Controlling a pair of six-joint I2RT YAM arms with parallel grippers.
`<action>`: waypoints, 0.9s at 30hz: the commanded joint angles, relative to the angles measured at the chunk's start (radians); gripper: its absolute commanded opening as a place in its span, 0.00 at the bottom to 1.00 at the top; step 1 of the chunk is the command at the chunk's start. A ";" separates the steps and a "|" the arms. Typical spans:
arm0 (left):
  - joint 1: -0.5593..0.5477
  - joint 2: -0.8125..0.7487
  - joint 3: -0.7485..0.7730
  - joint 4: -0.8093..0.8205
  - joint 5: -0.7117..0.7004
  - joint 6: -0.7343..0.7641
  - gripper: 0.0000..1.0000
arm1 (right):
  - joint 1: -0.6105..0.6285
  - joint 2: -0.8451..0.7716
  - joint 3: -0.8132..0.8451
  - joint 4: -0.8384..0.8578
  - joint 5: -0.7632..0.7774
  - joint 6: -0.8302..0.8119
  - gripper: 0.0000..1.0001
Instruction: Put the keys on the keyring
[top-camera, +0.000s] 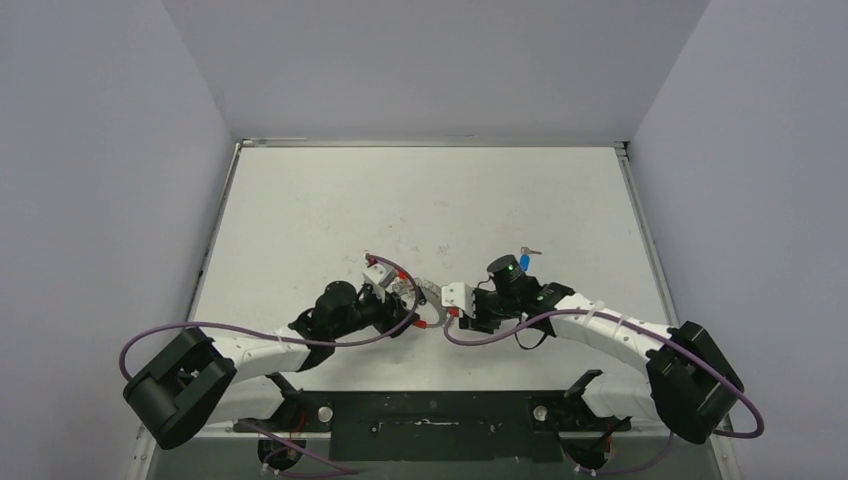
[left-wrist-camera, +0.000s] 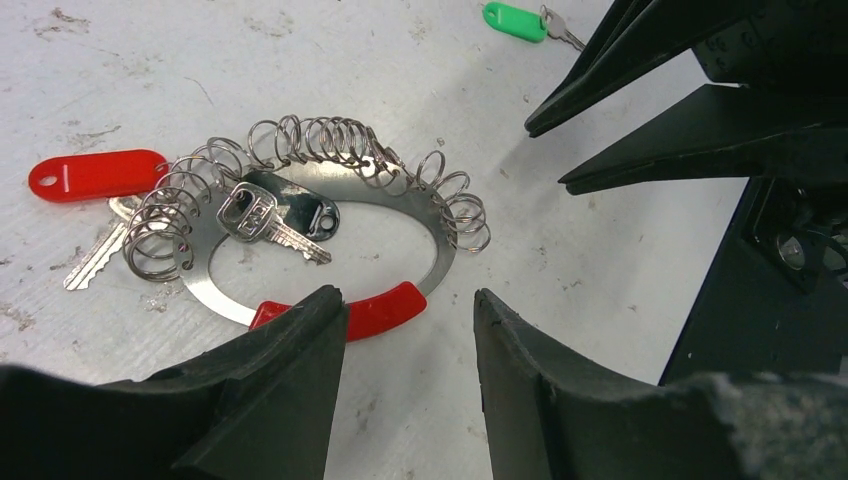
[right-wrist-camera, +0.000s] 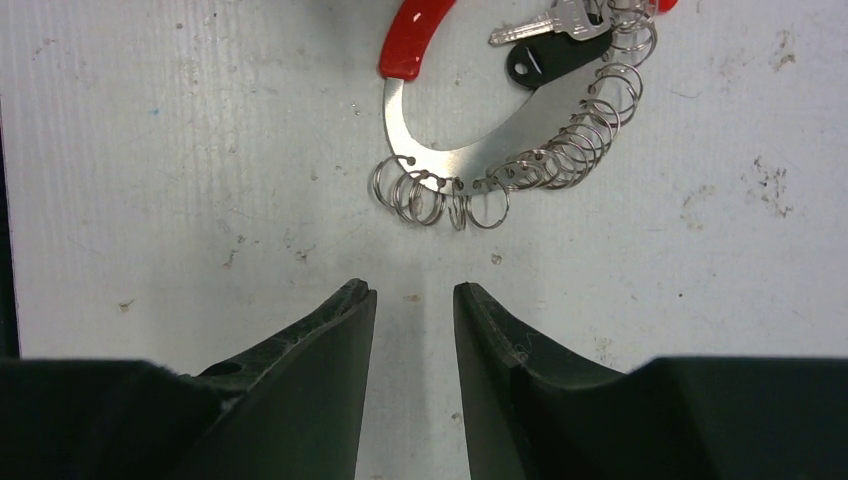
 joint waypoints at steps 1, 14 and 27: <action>0.017 -0.079 -0.038 0.081 -0.008 -0.027 0.47 | 0.018 0.025 0.045 0.028 -0.053 -0.084 0.36; 0.025 -0.179 -0.077 0.073 -0.022 -0.024 0.47 | 0.057 0.202 0.166 -0.038 -0.001 -0.173 0.33; 0.027 -0.210 -0.083 0.058 -0.036 -0.020 0.47 | 0.070 0.294 0.237 -0.085 0.042 -0.208 0.27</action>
